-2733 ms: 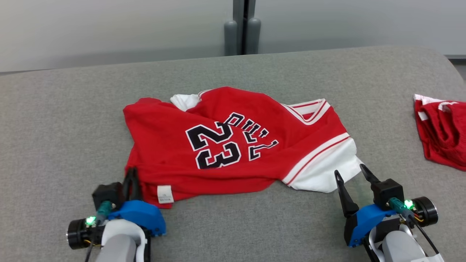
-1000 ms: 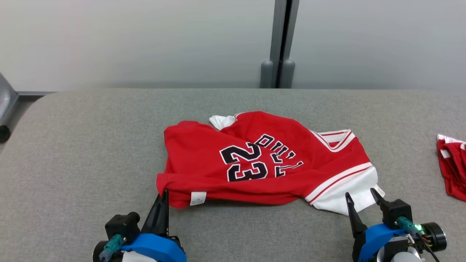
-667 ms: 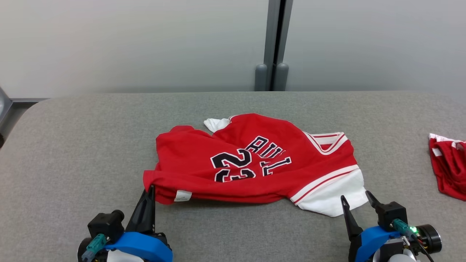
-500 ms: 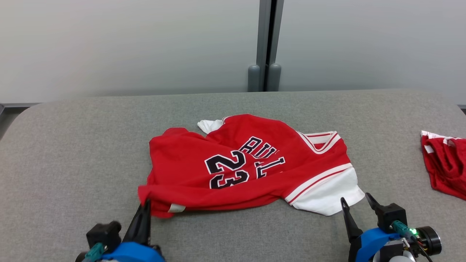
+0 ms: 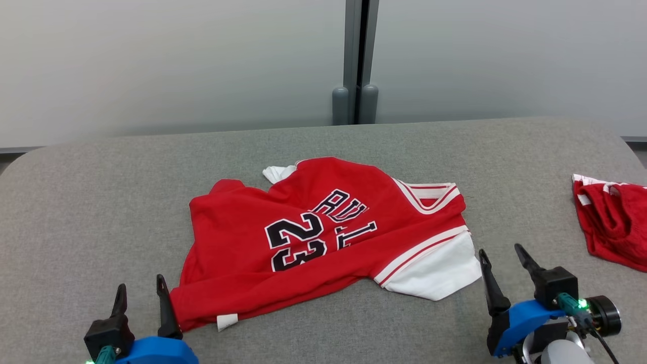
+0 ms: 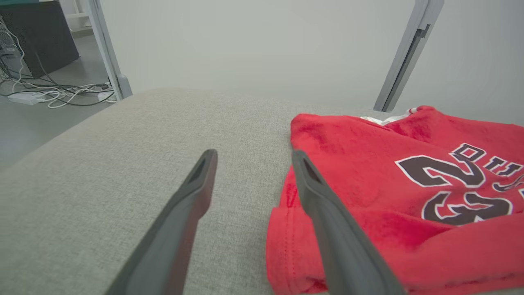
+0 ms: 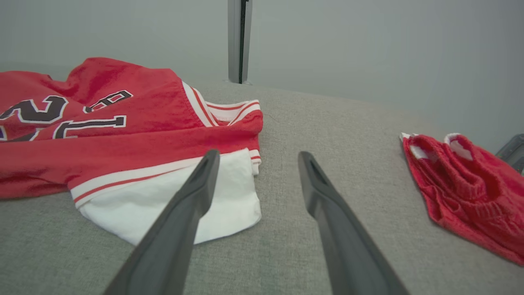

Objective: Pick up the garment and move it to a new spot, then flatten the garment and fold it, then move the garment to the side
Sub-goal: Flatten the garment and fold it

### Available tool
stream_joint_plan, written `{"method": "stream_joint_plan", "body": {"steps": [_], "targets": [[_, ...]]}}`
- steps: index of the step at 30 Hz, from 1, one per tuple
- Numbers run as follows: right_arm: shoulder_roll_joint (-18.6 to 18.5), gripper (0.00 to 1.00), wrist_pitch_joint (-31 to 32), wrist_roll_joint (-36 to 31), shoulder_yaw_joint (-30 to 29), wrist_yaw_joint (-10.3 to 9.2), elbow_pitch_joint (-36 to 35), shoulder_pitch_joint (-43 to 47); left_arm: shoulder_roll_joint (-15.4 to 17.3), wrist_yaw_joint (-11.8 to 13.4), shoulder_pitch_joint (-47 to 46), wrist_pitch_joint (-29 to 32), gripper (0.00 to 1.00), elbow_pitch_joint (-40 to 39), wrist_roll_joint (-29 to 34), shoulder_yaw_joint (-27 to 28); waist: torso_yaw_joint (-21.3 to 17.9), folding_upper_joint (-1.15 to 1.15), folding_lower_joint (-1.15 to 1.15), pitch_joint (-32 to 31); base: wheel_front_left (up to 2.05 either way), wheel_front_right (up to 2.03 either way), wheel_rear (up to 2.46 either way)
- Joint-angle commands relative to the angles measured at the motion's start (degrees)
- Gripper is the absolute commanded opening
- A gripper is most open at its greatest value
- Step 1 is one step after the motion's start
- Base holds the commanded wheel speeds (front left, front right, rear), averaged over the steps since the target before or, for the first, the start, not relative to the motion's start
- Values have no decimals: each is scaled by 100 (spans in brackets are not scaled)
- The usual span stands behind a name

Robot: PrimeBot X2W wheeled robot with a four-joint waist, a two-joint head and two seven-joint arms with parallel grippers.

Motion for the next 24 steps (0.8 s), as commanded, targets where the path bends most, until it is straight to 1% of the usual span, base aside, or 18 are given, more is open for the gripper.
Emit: {"method": "stream_joint_plan", "body": {"steps": [1,4,8,12,18,24], "targets": [[-1,100,-18,59,14,1,-128,-34,-4,9,58,-16,100,-52,70,45,-19,0,0,5,0,0,0],[-1,100,-19,185,79,1,-452,-48,-22,18,63,-16,100,-167,274,23,-54,0,0,23,0,0,0],[-2,100,-18,244,134,1,-628,46,-43,38,117,-16,100,-222,428,-39,-73,0,0,43,0,0,0],[-2,100,-18,224,146,1,-561,99,-45,33,127,-16,100,-178,413,-106,-56,0,0,72,0,0,0],[-1,100,-18,162,104,1,-354,45,-48,33,119,-16,100,-103,220,-333,30,0,0,172,0,0,0],[-4,100,-18,142,112,1,-162,-44,-53,1,171,-16,100,305,4,-528,107,0,0,243,0,0,0]]}}
